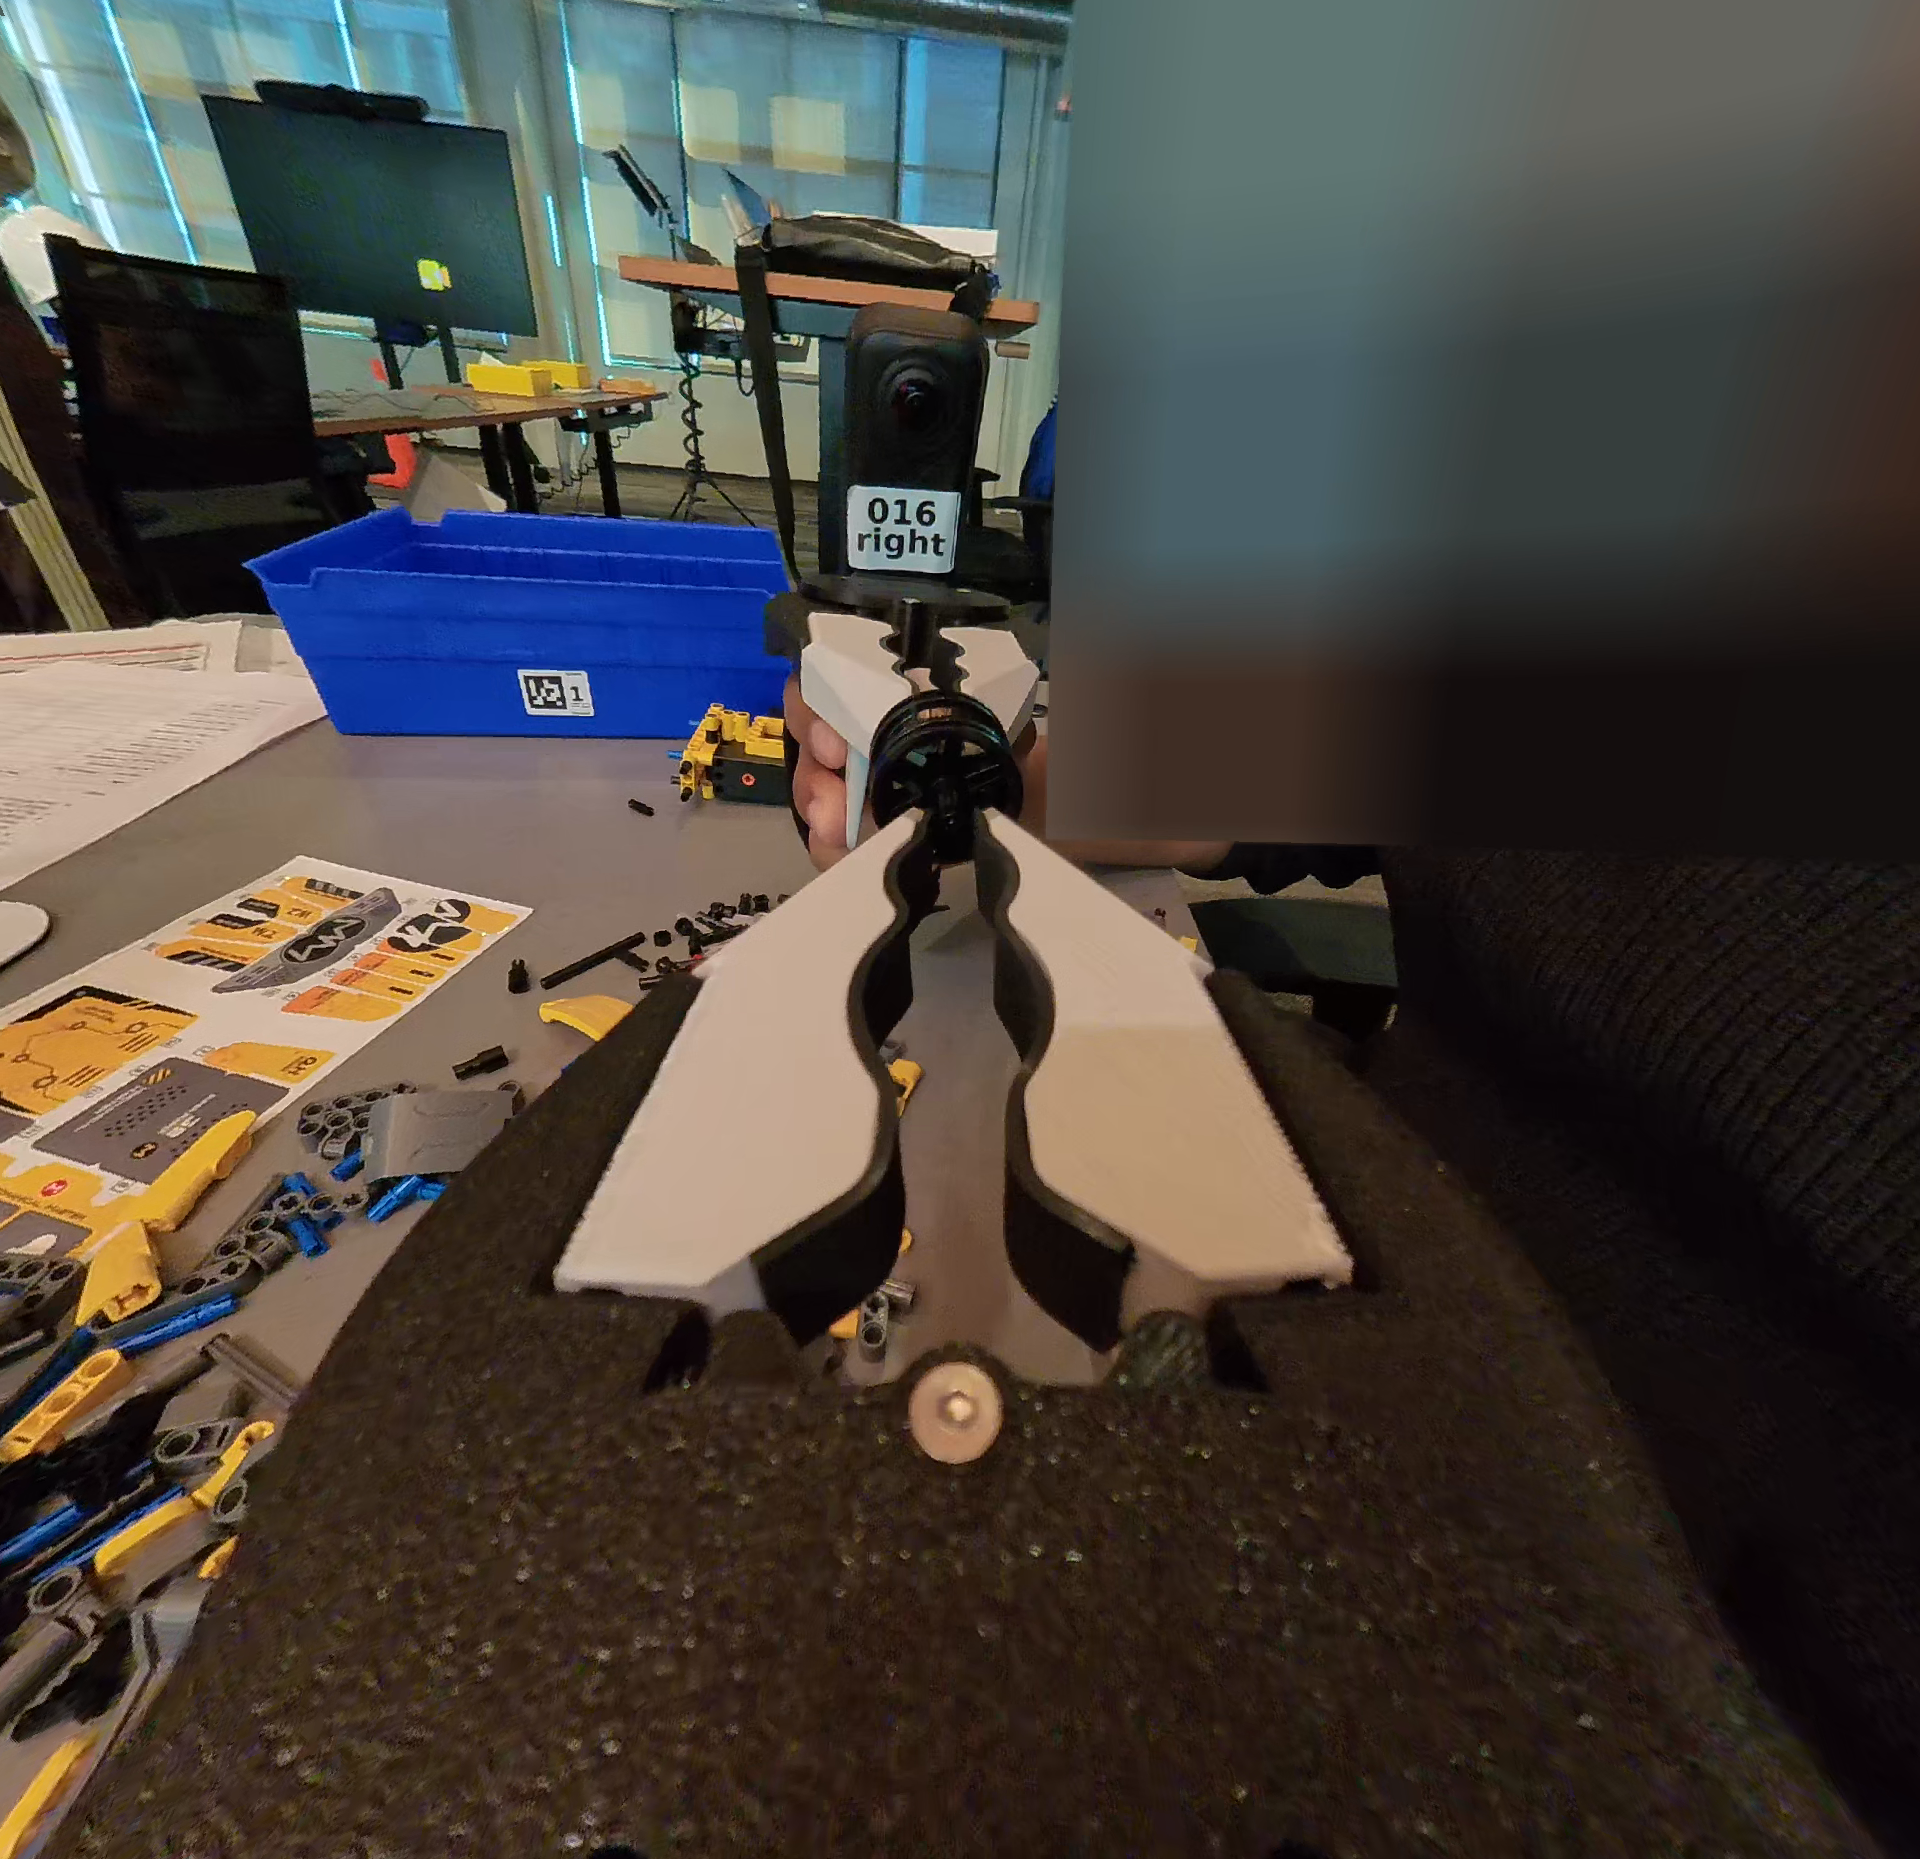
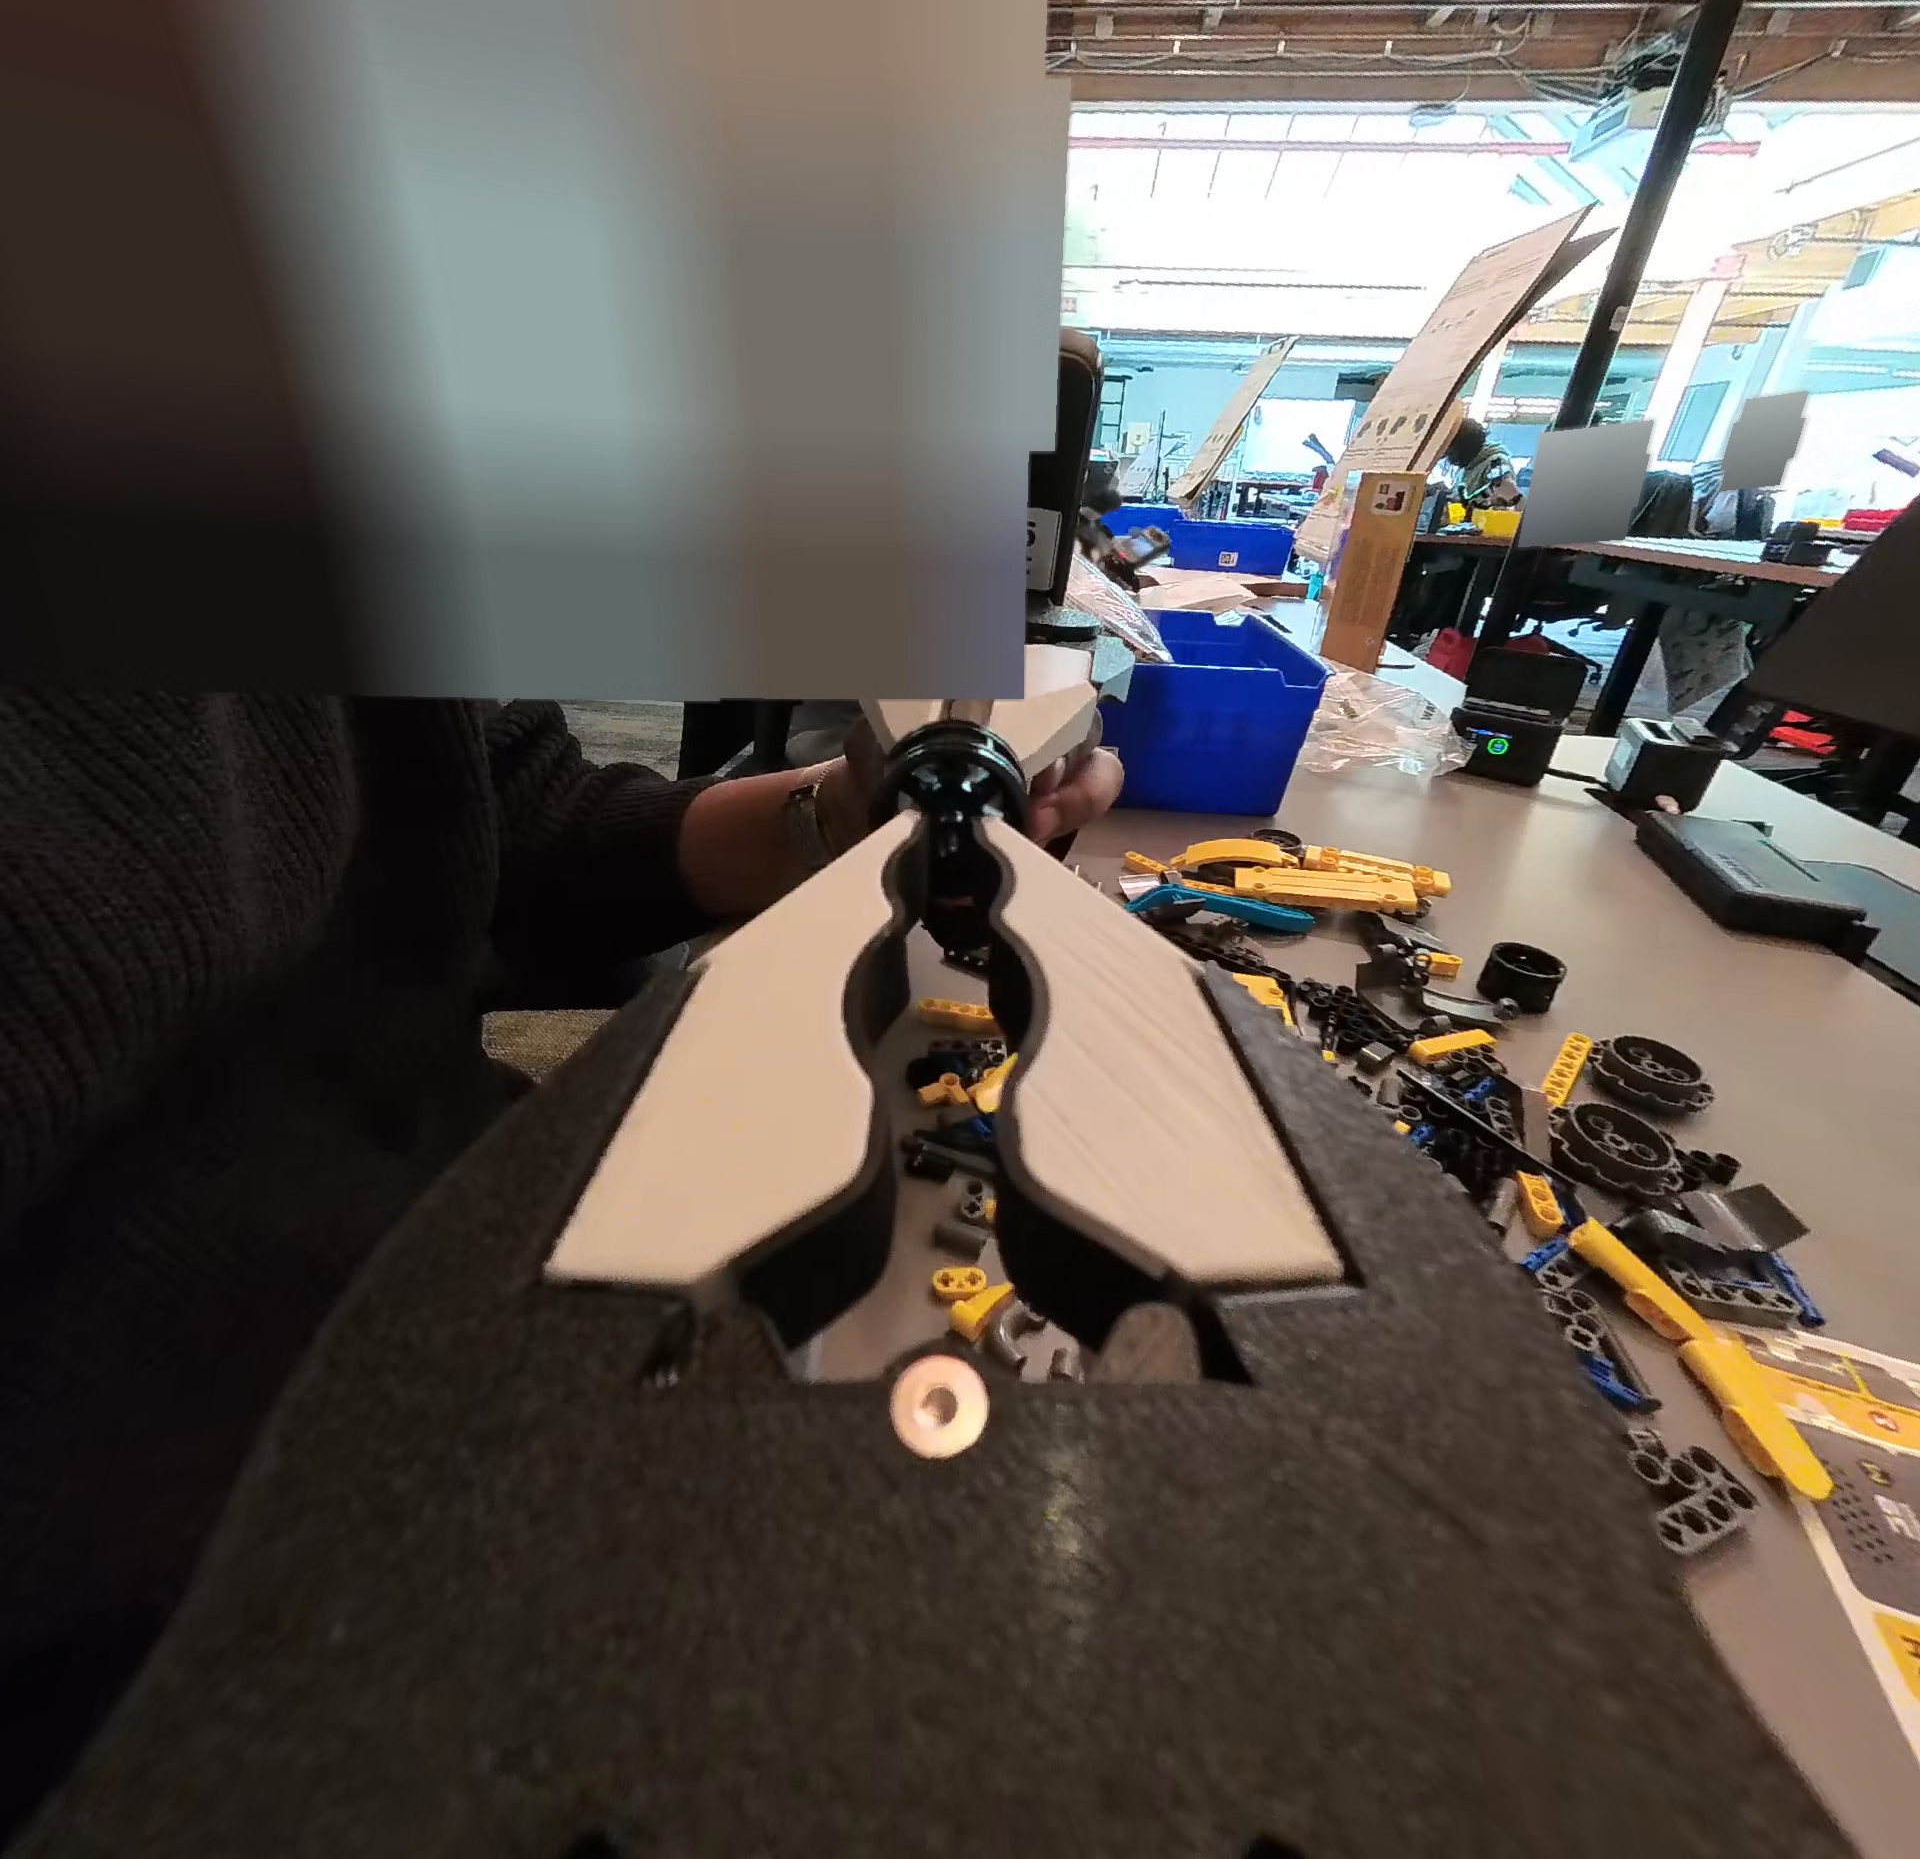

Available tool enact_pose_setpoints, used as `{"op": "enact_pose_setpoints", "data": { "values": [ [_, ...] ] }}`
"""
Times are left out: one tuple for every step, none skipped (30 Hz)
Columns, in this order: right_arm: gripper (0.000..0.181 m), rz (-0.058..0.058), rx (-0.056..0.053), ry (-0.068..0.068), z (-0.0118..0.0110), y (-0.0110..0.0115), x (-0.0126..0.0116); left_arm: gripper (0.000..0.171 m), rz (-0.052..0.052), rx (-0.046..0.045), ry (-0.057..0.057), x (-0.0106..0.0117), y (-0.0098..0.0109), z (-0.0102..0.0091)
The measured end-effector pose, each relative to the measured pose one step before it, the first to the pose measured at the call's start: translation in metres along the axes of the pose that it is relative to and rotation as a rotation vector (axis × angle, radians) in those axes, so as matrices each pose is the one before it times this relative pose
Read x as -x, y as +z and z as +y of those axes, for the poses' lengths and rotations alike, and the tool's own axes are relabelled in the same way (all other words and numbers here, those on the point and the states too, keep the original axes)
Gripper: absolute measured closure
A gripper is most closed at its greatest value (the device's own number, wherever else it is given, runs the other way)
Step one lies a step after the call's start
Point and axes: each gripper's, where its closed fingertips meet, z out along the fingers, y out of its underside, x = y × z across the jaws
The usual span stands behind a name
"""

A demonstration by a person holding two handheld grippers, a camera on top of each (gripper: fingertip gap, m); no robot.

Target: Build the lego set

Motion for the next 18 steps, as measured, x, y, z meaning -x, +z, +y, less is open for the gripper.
{"op": "enact_pose_setpoints", "data": {
  "values": [
    [0.175, 0.0004, 0.0007, 0.0003, -0.00040, 0.00008, 0.00015, 0.165, 0.0005, 0.00497, 0.0016, -0.00031, 0.00003, 0.00053],
    [0.175, 0.0050, 0.0036, 0.0012, 0.00004, 0.00029, -0.00031, 0.165, -0.0033, 0.00320, -0.0032, 0.00064, -0.00039, 0.00031],
    [0.175, 0.0089, 0.0082, 0.0001, 0.00082, 0.00052, -0.00094, 0.165, -0.0033, 0.00408, -0.0068, 0.00130, -0.00072, 0.00056],
    [0.175, 0.0069, 0.0124, -0.0082, 0.00129, 0.00061, -0.00019, 0.165, 0.0059, 0.01005, -0.0104, 0.00019, -0.00053, 0.00163],
    [0.175, 0.0065, 0.0124, -0.0126, 0.00112, 0.00041, 0.00004, 0.165, 0.0016, 0.00525, -0.0068, 0.00037, -0.00037, 0.00082],
    [0.175, 0.0041, 0.0070, -0.0085, 0.00023, 0.00013, 0.00006, 0.165, -0.0006, -0.00259, 0.0002, -0.00006, -0.00009, -0.00034],
    [0.176, 0.0001, 0.0008, -0.0023, -0.00051, -0.00017, 0.00021, 0.166, 0.0006, -0.00156, 0.0001, -0.00054, 0.00049, -0.00017],
    [0.175, 0.0012, 0.0007, 0.0006, -0.00022, -0.00039, -0.00021, 0.165, -0.0058, -0.00032, 0.0002, 0.00048, 0.00039, -0.00011],
    [0.175, 0.0025, 0.0043, -0.0016, 0.00060, -0.00030, -0.00047, 0.166, -0.0061, 0.00532, 0.0017, 0.00069, 0.00028, 0.00096],
    [0.175, 0.0010, 0.0071, -0.0034, 0.00109, 0.00014, -0.00002, 0.166, 0.0006, 0.00819, -0.0021, 0.00012, -0.00002, 0.00139],
    [0.175, -0.0019, 0.0065, 0.0001, 0.00081, 0.00047, 0.00060, 0.166, 0.0065, 0.00518, -0.0054, -0.00063, -0.00047, 0.00085],
    [0.175, -0.0029, 0.0031, 0.0034, 0.00014, 0.00071, 0.00083, 0.166, 0.0073, 0.00336, -0.0040, -0.00121, -0.00054, 0.00017],
    [0.175, 0.0012, 0.0013, 0.0022, -0.00003, 0.00070, 0.00045, 0.166, -0.0010, 0.00105, 0.0021, -0.00022, -0.00063, -0.00027],
    [0.175, 0.0029, 0.0029, -0.0020, 0.00008, 0.00059, 0.00020, 0.166, -0.0024, 0.00457, 0.0042, -0.00021, -0.00036, 0.00024],
    [0.175, 0.0024, 0.0055, -0.0048, 0.00043, 0.00019, 0.00015, 0.166, -0.0006, 0.00473, -0.0001, -0.00013, -0.00011, 0.00057],
    [0.175, 0.0039, 0.0052, -0.0036, 0.00030, 0.00014, -0.00035, 0.166, -0.0046, 0.00046, 0.0000, 0.00065, 0.00011, 0.00006],
    [0.176, 0.0001, 0.0032, -0.0016, 0.00013, -0.00008, -0.00002, 0.166, 0.0022, 0.00291, -0.0018, -0.00025, 0.00021, 0.00047],
    [0.176, -0.0025, 0.0025, 0.0008, 0.00025, 0.00003, 0.00047, 0.166, 0.0013, 0.00084, 0.0011, -0.00041, 0.00009, -0.00016]
  ]
}}
